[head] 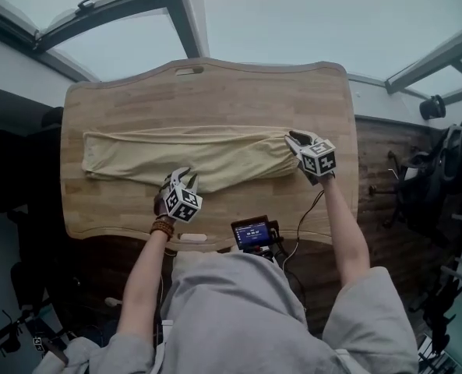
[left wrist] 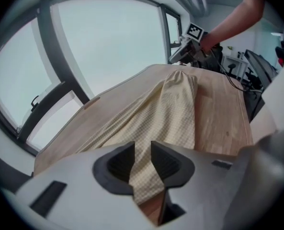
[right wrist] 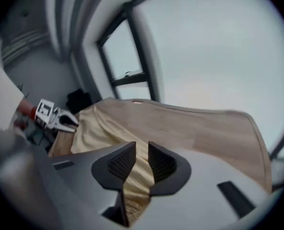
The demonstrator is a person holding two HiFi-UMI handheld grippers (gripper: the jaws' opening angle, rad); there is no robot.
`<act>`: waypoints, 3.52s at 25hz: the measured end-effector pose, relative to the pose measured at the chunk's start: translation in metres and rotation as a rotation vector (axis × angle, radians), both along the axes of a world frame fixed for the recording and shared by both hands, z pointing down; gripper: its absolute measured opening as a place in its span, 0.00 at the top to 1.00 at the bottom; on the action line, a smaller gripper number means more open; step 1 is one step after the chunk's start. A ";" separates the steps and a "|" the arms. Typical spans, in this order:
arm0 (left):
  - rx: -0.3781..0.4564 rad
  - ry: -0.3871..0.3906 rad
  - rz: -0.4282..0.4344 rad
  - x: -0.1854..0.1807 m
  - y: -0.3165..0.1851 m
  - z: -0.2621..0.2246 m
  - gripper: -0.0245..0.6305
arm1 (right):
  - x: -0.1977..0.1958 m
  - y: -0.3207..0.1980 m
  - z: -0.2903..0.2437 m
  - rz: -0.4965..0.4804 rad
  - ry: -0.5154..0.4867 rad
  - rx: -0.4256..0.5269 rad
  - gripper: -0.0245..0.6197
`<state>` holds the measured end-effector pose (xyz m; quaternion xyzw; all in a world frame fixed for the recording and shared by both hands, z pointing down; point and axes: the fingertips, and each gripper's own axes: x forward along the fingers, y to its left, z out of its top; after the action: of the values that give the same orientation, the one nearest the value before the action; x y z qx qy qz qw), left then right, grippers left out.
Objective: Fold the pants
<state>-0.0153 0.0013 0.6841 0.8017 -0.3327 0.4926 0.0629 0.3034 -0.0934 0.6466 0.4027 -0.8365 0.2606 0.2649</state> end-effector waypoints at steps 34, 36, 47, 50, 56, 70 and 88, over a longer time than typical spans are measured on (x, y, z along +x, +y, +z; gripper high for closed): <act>-0.187 0.064 -0.020 0.028 0.054 0.055 0.79 | -0.037 0.013 0.042 -0.086 0.439 0.128 0.94; -0.204 0.061 -0.029 0.026 0.058 0.062 0.80 | 0.000 0.042 0.068 -0.032 0.476 0.039 0.94; -0.202 0.041 0.019 0.040 0.073 0.050 0.80 | 0.040 0.007 0.071 -0.062 0.491 0.024 0.94; -0.250 0.001 0.016 0.035 0.084 0.063 0.80 | 0.057 -0.005 0.096 -0.079 0.603 -0.053 0.94; -0.213 0.040 -0.039 0.028 0.088 0.050 0.80 | 0.062 -0.014 0.052 0.235 0.225 0.026 0.93; -0.247 -0.023 0.069 0.049 0.084 0.069 0.82 | 0.067 -0.007 0.088 0.252 0.253 -0.117 0.66; -0.261 0.080 -0.079 0.043 0.113 0.069 0.90 | 0.073 0.011 0.082 0.287 0.093 -0.274 0.69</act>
<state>0.0274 0.1142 0.7528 0.7919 -0.2944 0.4966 0.1991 0.3767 -0.0821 0.7287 0.4893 -0.7142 0.3884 0.3156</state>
